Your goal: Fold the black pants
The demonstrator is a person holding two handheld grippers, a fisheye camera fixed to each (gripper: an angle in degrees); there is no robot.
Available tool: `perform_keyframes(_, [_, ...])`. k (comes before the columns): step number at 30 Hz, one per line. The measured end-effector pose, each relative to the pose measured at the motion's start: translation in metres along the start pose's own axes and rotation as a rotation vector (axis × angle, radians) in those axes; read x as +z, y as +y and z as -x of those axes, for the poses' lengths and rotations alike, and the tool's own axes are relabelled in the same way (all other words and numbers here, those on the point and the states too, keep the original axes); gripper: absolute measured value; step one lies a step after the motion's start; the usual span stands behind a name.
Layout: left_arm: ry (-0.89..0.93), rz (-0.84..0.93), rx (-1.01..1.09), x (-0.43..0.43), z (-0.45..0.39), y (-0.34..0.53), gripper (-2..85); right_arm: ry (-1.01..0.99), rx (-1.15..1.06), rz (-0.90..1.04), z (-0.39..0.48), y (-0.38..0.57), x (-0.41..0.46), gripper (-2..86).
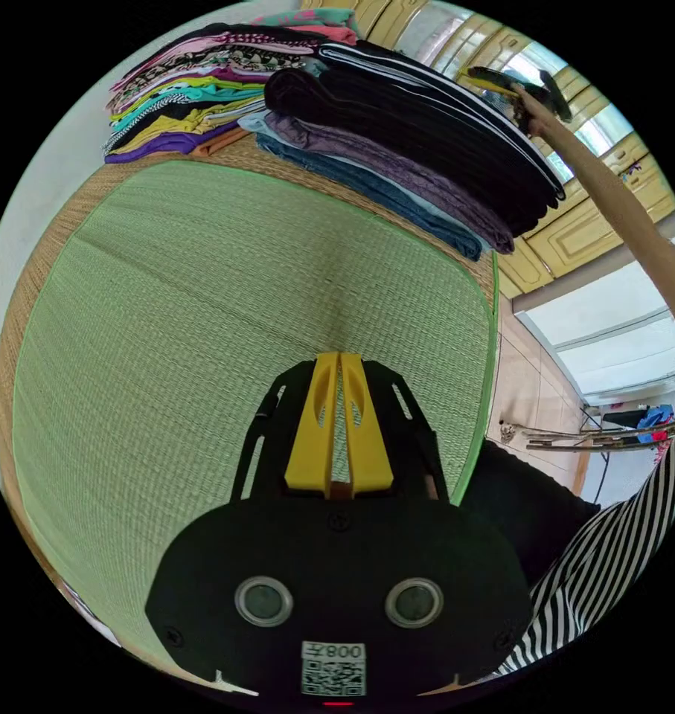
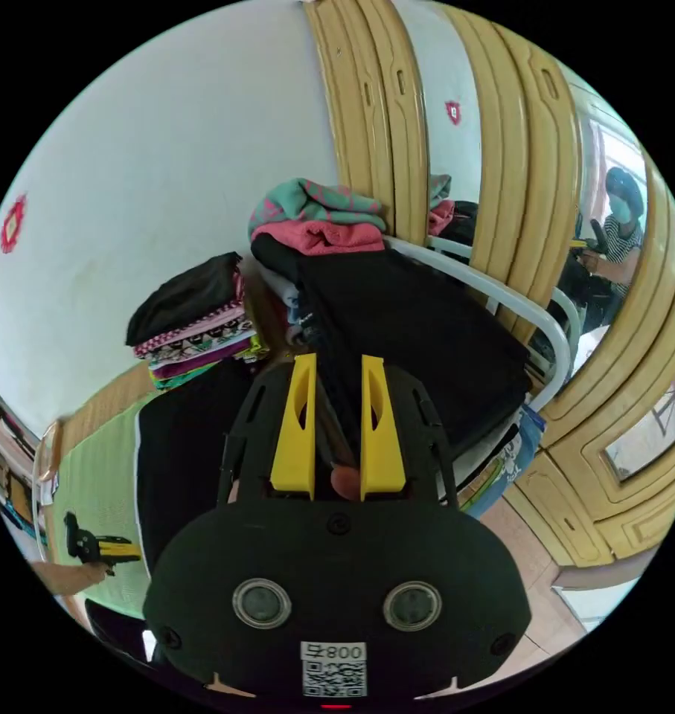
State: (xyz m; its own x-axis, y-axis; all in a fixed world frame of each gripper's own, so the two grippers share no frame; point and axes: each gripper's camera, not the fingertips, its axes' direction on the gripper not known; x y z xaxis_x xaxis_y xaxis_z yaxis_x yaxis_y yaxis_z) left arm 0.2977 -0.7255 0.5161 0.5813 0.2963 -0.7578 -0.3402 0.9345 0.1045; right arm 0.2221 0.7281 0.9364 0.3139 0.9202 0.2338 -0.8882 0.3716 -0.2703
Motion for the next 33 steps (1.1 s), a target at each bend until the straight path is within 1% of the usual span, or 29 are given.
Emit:
perform_keyframes(5, [0.027, -0.025, -0.018, -0.013, -0.008, 0.031, 0.2, 0.068, 0.015, 0.082, 0.007, -0.025, 0.055, 10.0])
perform_keyframes(7, [0.049, -0.038, -0.036, -0.017, -0.009, 0.042, 0.2, 0.099, 0.016, 0.054, 0.008, -0.026, 0.063, 8.7])
perform_keyframes(10, [0.038, -0.053, -0.037, -0.027, -0.016, 0.061, 0.2, 0.053, 0.070, 0.052, -0.004, -0.029, 0.069, 5.1])
perform_keyframes(12, [0.036, -0.061, -0.048, -0.033, -0.020, 0.072, 0.2, -0.031, 0.114, 0.062, -0.019, -0.029, 0.074, 2.5])
perform_keyframes(17, [0.065, -0.052, -0.094, -0.054, -0.025, 0.103, 0.1, -0.098, 0.175, 0.076, -0.034, -0.030, 0.074, 0.8])
perform_keyframes(19, [0.080, -0.046, -0.115, -0.062, -0.026, 0.114, 0.1, -0.131, 0.203, 0.058, -0.039, -0.030, 0.068, 0.5])
perform_keyframes(22, [0.149, -0.059, -0.121, -0.078, -0.030, 0.133, 0.1, -0.207, 0.240, -0.006, -0.050, -0.029, 0.046, 0.2])
perform_keyframes(26, [0.202, -0.103, -0.133, -0.107, -0.037, 0.164, 0.1, -0.370, 0.250, -0.104, -0.056, -0.033, 0.006, 0.1])
perform_keyframes(30, [0.240, -0.151, -0.150, -0.139, -0.043, 0.195, 0.1, -0.547, 0.220, -0.176, -0.042, -0.046, -0.034, 0.1])
perform_keyframes(33, [0.259, -0.201, -0.166, -0.171, -0.047, 0.224, 0.1, -0.632, 0.166, -0.206, -0.014, -0.059, -0.064, 0.1])
